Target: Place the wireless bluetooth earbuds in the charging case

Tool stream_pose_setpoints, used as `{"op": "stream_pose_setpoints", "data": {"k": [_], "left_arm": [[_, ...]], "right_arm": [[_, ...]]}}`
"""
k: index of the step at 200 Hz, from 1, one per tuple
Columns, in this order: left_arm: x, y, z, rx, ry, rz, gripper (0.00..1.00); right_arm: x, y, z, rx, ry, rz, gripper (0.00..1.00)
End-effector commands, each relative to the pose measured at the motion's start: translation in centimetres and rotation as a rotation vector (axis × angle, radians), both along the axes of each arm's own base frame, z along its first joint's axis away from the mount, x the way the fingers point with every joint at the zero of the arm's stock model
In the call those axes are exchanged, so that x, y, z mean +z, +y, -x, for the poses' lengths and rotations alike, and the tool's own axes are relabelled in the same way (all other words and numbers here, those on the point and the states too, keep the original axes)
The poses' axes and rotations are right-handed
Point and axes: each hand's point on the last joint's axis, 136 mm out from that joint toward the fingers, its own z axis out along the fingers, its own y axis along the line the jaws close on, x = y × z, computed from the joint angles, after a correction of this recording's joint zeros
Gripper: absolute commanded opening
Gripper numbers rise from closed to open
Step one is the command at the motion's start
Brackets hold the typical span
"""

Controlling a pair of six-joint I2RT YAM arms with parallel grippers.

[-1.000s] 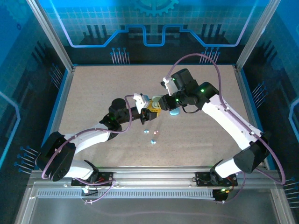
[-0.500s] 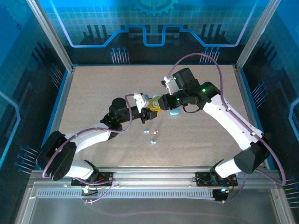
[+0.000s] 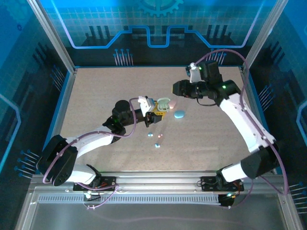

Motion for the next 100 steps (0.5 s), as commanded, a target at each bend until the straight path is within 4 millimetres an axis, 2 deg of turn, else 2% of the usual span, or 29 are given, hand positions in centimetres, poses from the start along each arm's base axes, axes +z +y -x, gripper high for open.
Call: {"op": "stream_pose_setpoints", "data": {"k": [1, 30, 100], "left_arm": [[2.7, -0.2, 0.8, -0.032, -0.077, 0.024, 0.31], [3.0, -0.1, 0.7, -0.02, -0.077, 0.04, 0.31], [3.7, 0.3, 0.0, 0.03, -0.078, 0.066, 0.31]], "right_arm": [[0.6, 2.8, 0.6, 0.103, 0.095, -0.096, 0.47], [-1.2, 3.9, 1.1, 0.156, 0.16, -0.085, 0.47], [-2.0, 3.8, 4.0, 0.24, 0.183, -0.103, 0.48]]}}
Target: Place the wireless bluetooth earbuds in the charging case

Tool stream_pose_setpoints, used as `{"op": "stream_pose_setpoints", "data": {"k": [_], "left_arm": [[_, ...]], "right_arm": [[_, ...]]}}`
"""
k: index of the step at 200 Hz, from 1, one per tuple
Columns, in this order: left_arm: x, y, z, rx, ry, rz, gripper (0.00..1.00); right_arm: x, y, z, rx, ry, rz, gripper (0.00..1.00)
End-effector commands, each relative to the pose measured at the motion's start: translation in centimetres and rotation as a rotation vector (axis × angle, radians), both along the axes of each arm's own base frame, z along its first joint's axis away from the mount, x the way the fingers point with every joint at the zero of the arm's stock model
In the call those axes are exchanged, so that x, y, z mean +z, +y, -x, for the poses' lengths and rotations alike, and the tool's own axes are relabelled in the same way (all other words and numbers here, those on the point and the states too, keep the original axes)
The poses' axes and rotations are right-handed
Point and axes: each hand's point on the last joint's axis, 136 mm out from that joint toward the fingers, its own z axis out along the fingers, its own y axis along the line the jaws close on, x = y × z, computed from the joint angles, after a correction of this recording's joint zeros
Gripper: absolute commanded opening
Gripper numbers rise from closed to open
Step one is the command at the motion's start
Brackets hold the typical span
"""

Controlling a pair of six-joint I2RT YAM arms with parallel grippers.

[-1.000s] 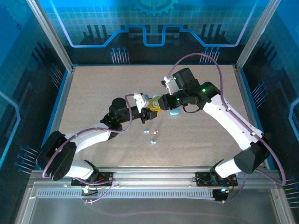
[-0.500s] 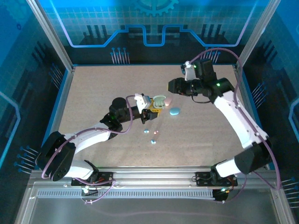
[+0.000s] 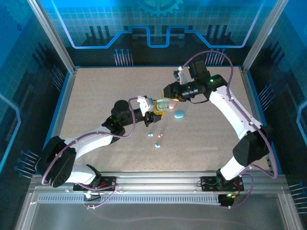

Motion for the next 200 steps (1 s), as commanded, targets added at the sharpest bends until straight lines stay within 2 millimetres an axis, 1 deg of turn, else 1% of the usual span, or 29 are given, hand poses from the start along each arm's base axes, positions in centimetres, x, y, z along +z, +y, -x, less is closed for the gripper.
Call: {"op": "stream_pose_setpoints", "data": {"k": [1, 37, 66, 87, 100, 116, 132, 151, 183, 200], "left_arm": [[3.1, 0.1, 0.1, 0.01, -0.066, 0.059, 0.31], [3.5, 0.0, 0.1, 0.006, -0.061, 0.078, 0.32], [3.9, -0.1, 0.1, -0.002, -0.055, 0.101, 0.32], [4.4, -0.2, 0.1, -0.012, -0.056, 0.125, 0.33], [4.5, -0.3, 0.2, -0.026, -0.055, 0.131, 0.33], [4.6, -0.6, 0.4, -0.048, -0.053, 0.138, 0.33], [4.6, -0.7, 0.4, -0.057, -0.049, 0.142, 0.33], [4.5, -0.7, 0.4, -0.052, -0.047, 0.142, 0.33], [4.1, -0.7, 0.1, -0.047, -0.041, 0.12, 0.36], [3.7, -0.7, -0.1, -0.034, -0.031, 0.103, 0.39]], "right_arm": [[0.8, 0.2, 2.5, 0.064, 0.017, -0.05, 0.48], [1.1, 0.0, 3.7, 0.077, 0.04, -0.14, 0.51], [1.6, 0.4, 4.9, 0.131, 0.09, -0.274, 0.54], [1.4, 0.8, 5.7, 0.178, 0.127, -0.332, 0.55], [1.2, 1.0, 5.7, 0.187, 0.149, -0.357, 0.55], [0.9, 1.2, 5.2, 0.179, 0.164, -0.377, 0.54], [0.8, 1.2, 4.6, 0.161, 0.173, -0.386, 0.49], [0.9, 1.4, 4.6, 0.172, 0.182, -0.406, 0.44], [0.6, 1.2, 4.2, 0.147, 0.185, -0.398, 0.27], [0.5, 0.7, 3.6, 0.113, 0.176, -0.39, 0.21]]}}
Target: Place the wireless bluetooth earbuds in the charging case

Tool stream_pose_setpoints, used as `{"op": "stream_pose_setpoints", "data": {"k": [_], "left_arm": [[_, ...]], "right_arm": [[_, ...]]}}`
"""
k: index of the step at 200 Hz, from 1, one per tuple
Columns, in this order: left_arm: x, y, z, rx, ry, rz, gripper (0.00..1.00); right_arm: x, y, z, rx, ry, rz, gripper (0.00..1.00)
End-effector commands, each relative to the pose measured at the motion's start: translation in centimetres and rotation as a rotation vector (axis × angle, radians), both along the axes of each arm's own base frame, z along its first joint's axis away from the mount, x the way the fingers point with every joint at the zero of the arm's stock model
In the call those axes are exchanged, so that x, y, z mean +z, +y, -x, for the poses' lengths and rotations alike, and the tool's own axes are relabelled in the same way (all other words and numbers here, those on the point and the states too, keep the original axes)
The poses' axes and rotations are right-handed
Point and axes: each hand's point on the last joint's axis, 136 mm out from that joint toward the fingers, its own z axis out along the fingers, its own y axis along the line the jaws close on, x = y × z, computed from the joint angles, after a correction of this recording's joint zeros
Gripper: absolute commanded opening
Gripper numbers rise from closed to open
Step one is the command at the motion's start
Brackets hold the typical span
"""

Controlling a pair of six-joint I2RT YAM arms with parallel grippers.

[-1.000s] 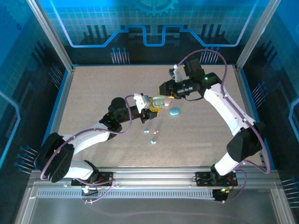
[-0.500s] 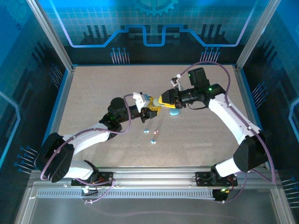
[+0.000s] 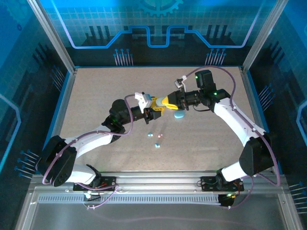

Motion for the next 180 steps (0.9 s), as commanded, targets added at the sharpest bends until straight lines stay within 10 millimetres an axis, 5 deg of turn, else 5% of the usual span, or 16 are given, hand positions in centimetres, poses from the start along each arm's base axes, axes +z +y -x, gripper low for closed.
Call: {"op": "stream_pose_setpoints", "data": {"k": [1, 65, 110, 155, 180], "left_arm": [[1.5, -0.9, 0.3, -0.037, -0.049, 0.008, 0.39], [-0.2, -0.3, -1.0, 0.042, -0.008, -0.054, 0.74], [-0.5, 1.5, -1.2, 0.135, 0.013, -0.058, 0.89], [-0.2, 4.0, -1.0, 0.246, 0.061, -0.078, 0.99], [-0.3, 5.5, -1.2, 0.311, 0.133, -0.097, 0.99]], "right_arm": [[-0.5, -0.1, -0.6, -0.02, -0.002, -0.002, 0.21], [-1.5, -3.6, -5.0, -0.259, -0.031, 0.027, 0.14], [-8.9, -10.3, -12.2, -0.534, 0.034, 0.198, 0.14], [-17.2, -12.3, -17.1, -0.528, 0.079, 0.445, 0.16], [-19.3, -12.8, -18.9, -0.539, 0.082, 0.479, 0.17]]}}
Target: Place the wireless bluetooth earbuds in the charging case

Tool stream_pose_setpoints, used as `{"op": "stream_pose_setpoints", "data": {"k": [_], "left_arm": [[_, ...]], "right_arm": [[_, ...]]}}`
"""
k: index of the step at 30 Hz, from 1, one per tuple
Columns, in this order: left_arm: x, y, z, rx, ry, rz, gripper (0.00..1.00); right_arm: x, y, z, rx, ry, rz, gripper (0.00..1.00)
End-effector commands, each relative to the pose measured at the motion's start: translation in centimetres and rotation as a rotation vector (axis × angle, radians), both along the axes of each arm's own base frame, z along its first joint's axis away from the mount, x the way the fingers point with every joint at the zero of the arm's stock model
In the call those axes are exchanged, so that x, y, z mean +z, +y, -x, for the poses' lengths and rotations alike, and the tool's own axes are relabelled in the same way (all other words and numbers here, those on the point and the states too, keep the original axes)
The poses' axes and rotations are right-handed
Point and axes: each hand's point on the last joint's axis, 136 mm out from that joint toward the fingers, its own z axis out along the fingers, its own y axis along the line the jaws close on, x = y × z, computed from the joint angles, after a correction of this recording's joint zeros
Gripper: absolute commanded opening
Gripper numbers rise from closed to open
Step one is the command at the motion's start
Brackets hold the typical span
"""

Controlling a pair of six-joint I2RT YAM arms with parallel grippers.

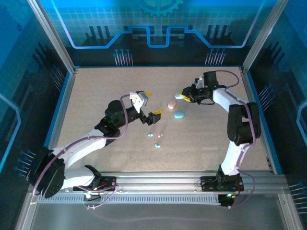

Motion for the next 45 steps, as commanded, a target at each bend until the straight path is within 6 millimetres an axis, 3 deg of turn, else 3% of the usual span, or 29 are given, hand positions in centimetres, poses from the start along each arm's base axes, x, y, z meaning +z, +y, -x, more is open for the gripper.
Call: {"op": "stream_pose_setpoints", "data": {"k": [1, 5, 8, 16, 22, 30, 35, 41, 45], "left_arm": [[-0.8, 2.2, -0.5, 0.108, 0.089, -0.032, 0.99], [-1.2, 3.8, -1.0, 0.188, 0.183, -0.033, 0.99], [-1.1, 4.2, -1.2, 0.199, 0.209, -0.037, 0.99], [-1.3, 3.5, -1.1, 0.146, 0.229, -0.043, 0.99], [-1.5, 3.2, -1.5, 0.135, 0.257, -0.053, 0.99], [-1.7, 3.1, -1.9, 0.139, 0.27, -0.053, 0.99], [-1.7, 3.3, -2.3, 0.157, 0.279, -0.045, 0.99], [-1.7, 3.2, -2.7, 0.158, 0.29, -0.035, 0.99], [-1.5, 3.2, -2.6, 0.158, 0.294, -0.038, 0.99]], "right_arm": [[-1.1, -1.2, -1.9, 0.003, -0.033, 0.095, 0.17], [-4.0, -2.6, -2.8, -0.021, 0.024, 0.179, 0.19], [-5.8, -2.5, -2.8, -0.005, 0.071, 0.167, 0.2], [-7.2, -2.3, -2.2, 0.03, 0.119, 0.165, 0.35], [-7.2, -3.3, -1.3, 0.043, 0.13, 0.234, 0.46], [-4.2, -5.4, -0.4, 0.051, 0.078, 0.347, 0.54], [-1.8, -3.5, 0.9, 0.144, -0.031, 0.32, 0.53], [-3.1, -0.1, 2.3, 0.295, -0.029, 0.274, 0.5], [-4.4, 0.8, 2.5, 0.339, 0.002, 0.289, 0.51]]}}
